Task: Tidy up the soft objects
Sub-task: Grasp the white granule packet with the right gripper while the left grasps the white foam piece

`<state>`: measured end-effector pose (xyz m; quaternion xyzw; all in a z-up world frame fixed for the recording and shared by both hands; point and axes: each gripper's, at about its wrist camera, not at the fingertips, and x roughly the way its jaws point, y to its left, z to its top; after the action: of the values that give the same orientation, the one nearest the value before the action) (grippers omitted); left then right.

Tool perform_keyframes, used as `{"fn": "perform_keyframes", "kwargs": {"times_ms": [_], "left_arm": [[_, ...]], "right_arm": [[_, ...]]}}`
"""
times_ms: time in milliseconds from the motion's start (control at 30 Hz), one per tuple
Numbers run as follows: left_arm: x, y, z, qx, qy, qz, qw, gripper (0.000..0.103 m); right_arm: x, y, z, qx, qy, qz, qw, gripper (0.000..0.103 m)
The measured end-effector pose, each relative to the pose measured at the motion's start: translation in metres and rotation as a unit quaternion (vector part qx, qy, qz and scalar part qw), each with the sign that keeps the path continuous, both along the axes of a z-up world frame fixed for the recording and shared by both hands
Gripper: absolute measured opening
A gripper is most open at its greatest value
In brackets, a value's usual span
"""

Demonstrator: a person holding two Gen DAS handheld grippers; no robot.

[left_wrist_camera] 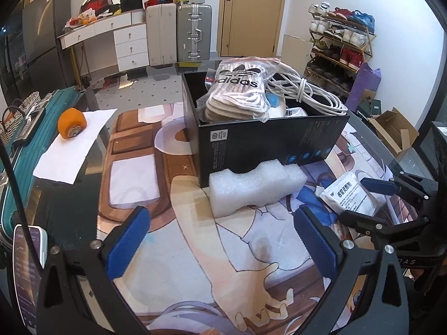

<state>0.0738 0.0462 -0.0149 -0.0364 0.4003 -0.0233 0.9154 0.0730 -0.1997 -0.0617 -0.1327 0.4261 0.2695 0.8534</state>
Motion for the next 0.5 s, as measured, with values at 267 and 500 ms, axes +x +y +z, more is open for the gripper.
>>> {"fn": "perform_keyframes", "kwargs": {"times_ms": [267,500], "left_arm": [[0.013,-0.012,-0.005,-0.003,0.014,-0.006,0.9999,0.103],[0.035,-0.030,-0.009,-0.013,0.030,-0.006,0.9994,0.103]], "right_arm": [[-0.003,-0.006,0.000,0.013,-0.008,0.002,1.000,0.061],[0.000,-0.017,0.000,0.011,-0.012,-0.005,1.000,0.061]]}}
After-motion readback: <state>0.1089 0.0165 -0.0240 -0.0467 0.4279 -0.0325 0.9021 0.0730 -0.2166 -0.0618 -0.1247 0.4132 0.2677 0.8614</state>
